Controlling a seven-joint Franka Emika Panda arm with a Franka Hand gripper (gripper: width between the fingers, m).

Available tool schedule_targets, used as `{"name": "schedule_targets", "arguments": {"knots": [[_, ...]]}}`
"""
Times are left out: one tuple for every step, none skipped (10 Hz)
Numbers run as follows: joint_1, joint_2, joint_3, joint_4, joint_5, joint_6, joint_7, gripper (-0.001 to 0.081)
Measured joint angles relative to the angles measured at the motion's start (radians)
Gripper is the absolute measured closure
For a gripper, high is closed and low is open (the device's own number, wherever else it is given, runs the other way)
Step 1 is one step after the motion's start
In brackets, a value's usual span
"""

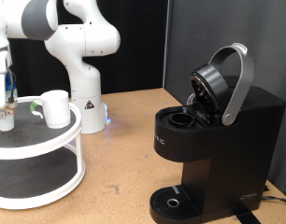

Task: Make a cup of coffee with the keurig machine

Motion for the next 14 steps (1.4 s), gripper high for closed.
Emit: {"name": "schedule_targets", "arguments": {"knots": [[0.000,-0.020,0.003,0.001,0.005,-0.019,0.000,0.0378],[0.000,-0.041,0.008,0.003,0.009,-0.044,0.000,0.0378],[0.000,-0.063,0.013,0.005,0.009,-0.071,0.000,0.0378],[-0.002,-0.082,0.020,0.007,0.004,-0.097,0.000,0.0378],[-0.003,-0.096,0.027,0.008,0.000,-0.117,0.000,0.0378],[-0.003,-0.095,0.026,0.006,0.000,-0.116,0.001,0.0378],[0.001,-0.095,0.021,0.005,0.037,-0.111,0.003,0.0378],[0.015,-0.100,0.008,0.008,0.117,-0.101,0.004,0.0378],[0.037,-0.110,-0.006,0.016,0.207,-0.094,0.006,0.0378],[0.058,-0.120,-0.012,0.032,0.285,-0.090,0.020,0.0378],[0.079,-0.130,-0.012,0.048,0.359,-0.070,0.046,0.0378],[0.100,-0.135,-0.010,0.069,0.418,-0.064,0.080,0.0378],[0.121,-0.134,-0.001,0.090,0.464,-0.064,0.125,0.0378],[0.134,-0.128,0.005,0.101,0.487,-0.065,0.163,0.0378]]}}
